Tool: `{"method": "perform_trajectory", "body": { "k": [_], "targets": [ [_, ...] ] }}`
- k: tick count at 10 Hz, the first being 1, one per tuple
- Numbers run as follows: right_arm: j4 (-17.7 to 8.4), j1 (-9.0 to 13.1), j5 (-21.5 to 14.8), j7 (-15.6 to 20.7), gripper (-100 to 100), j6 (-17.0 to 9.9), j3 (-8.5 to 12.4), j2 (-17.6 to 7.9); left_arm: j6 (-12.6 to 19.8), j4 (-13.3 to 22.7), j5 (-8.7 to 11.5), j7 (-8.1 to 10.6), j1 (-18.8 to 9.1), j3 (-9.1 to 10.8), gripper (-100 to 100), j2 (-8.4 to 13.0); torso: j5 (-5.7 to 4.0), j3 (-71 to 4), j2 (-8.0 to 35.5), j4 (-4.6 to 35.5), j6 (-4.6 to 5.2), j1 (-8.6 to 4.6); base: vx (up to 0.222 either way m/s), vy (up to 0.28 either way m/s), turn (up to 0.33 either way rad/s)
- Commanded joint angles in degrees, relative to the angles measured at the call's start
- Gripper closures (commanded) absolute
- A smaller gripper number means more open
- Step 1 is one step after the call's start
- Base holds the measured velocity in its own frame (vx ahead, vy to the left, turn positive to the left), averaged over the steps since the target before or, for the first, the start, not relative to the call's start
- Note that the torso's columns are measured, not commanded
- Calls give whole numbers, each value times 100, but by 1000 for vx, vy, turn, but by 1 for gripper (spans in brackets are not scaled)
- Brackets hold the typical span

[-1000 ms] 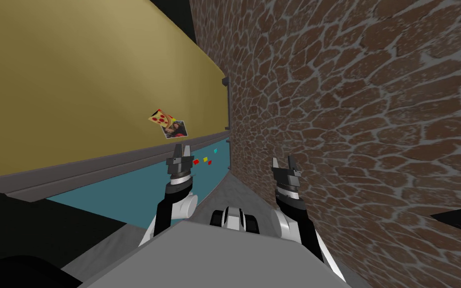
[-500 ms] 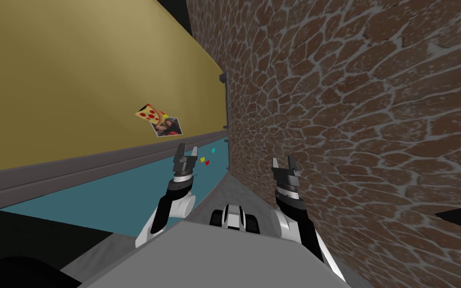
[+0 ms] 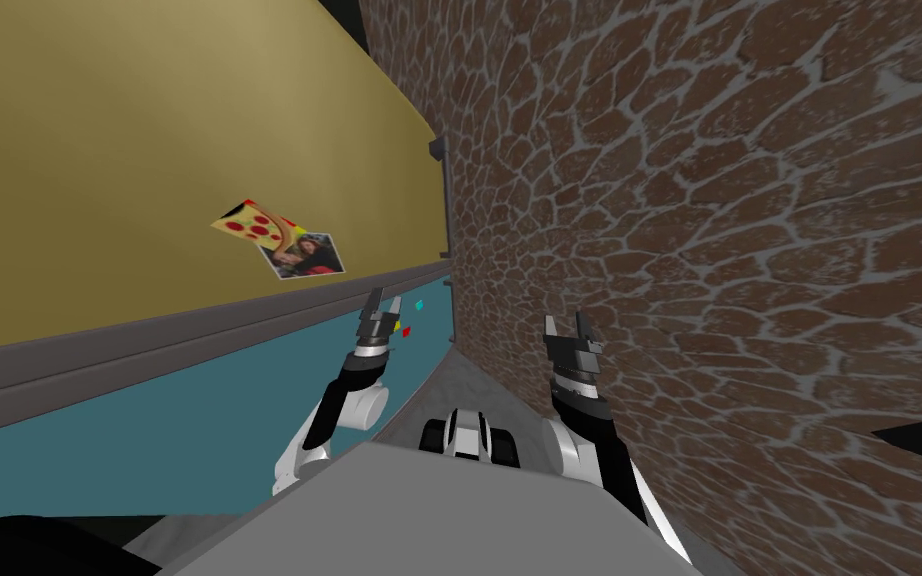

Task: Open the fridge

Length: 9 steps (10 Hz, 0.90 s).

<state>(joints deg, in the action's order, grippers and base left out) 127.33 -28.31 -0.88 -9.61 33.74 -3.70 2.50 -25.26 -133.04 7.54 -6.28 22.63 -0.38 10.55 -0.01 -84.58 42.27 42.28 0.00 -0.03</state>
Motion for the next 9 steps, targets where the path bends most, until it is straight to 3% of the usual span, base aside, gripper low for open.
{"method": "perform_trajectory", "body": {
  "k": [1, 8, 9],
  "targets": [
    [0, 0, 0, 0, 0, 0, 0, 0, 322, 161, 242, -11, -84, 21, -100, 167, 0, -1, -1, 0, 0, 0, 101, -20, -87],
    [0, 0, 0, 0, 0, 0, 0, 0, 1131, 581, 844, -17, -383, 136, -100, 594, 1, 3, 5, 2, 0, 3, 82, -13, -64],
    [0, 0, 0, 0, 0, 0, 0, 0, 1334, 688, 995, -18, -458, 165, -100, 733, 1, 2, 3, 1, 0, 4, 102, -6, -92]
  ]
}}
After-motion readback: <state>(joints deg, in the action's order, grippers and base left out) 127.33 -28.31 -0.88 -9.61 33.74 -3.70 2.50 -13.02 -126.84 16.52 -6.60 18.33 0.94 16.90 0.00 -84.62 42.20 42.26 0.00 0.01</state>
